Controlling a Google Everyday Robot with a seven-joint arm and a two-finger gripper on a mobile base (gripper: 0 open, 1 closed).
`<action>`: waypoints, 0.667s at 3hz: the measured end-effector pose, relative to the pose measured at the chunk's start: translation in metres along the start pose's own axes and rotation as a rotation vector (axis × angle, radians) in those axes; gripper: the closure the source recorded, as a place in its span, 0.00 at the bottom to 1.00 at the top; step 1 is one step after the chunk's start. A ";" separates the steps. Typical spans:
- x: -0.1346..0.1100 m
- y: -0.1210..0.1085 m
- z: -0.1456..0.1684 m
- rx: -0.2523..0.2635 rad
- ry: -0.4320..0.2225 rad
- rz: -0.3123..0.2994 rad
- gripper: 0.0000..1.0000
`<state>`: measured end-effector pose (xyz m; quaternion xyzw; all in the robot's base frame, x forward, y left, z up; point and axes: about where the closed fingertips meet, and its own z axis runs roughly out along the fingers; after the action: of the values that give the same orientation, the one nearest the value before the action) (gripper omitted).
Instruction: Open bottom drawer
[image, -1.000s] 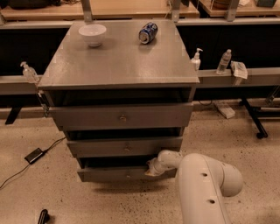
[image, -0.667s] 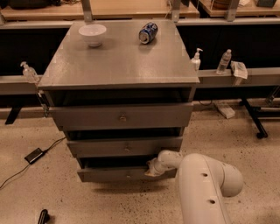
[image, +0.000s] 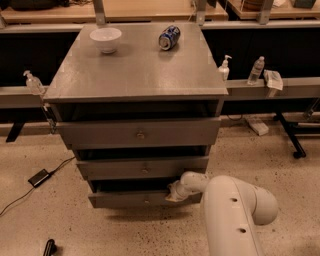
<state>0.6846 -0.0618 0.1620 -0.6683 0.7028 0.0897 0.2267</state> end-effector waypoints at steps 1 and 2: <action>0.000 0.000 0.000 0.000 0.000 0.000 0.86; 0.000 0.000 -0.001 0.000 0.000 0.000 0.64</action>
Offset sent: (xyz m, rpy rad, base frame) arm 0.0000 -0.0002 -0.0001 0.0000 0.0001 0.0001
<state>0.6846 -0.0621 0.1630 -0.6683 0.7028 0.0898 0.2267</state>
